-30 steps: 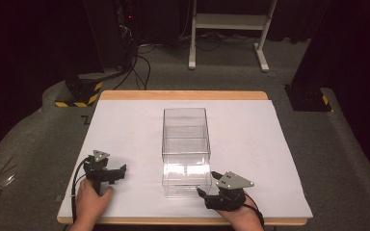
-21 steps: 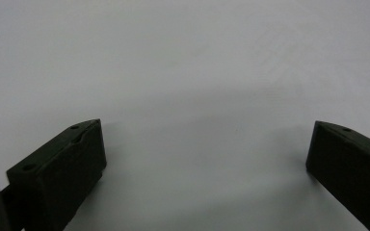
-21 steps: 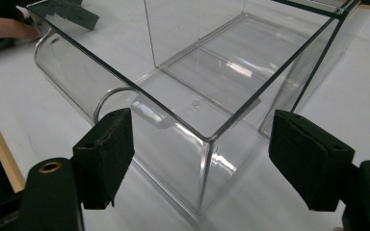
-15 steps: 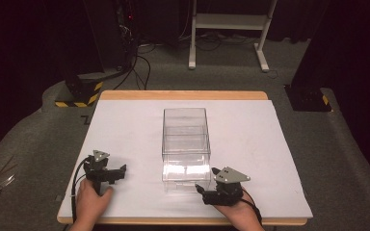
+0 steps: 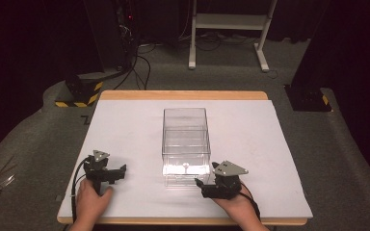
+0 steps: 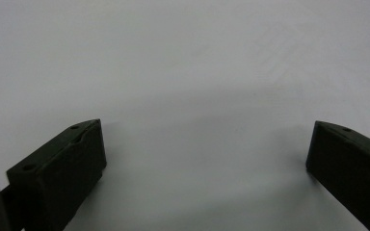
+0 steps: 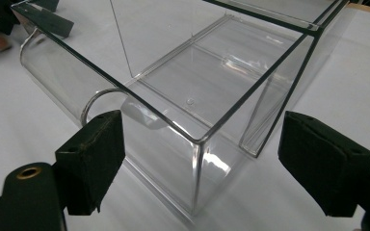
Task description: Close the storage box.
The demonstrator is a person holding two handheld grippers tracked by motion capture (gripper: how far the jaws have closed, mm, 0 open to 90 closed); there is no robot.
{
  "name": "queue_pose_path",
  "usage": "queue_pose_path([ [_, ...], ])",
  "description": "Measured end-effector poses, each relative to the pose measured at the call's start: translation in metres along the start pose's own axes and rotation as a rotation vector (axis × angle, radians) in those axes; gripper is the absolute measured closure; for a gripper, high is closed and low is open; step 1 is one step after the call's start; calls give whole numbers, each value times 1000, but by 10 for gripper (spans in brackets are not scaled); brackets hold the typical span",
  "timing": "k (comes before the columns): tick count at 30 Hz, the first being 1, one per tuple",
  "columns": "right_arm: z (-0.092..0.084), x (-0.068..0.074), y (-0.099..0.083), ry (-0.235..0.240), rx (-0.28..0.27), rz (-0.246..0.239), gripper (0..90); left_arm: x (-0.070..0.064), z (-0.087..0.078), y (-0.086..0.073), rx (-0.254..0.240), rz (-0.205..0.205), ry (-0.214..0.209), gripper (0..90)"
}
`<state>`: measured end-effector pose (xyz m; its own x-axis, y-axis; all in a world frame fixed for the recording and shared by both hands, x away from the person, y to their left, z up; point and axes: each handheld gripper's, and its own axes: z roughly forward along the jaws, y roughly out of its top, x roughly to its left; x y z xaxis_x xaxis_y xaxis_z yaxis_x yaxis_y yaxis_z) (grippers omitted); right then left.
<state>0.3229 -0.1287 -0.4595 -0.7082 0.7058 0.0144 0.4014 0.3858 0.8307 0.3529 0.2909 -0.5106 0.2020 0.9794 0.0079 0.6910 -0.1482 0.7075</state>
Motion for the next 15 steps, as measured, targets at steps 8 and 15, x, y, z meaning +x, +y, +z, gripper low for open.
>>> queue_pose_path([
  [8,5,-5,4,-16,0,6,171,0,0,0,0,0,0,6],
  [15,11,-10,8,-30,-4,14,173,0,0,0,0,0,0,6],
])
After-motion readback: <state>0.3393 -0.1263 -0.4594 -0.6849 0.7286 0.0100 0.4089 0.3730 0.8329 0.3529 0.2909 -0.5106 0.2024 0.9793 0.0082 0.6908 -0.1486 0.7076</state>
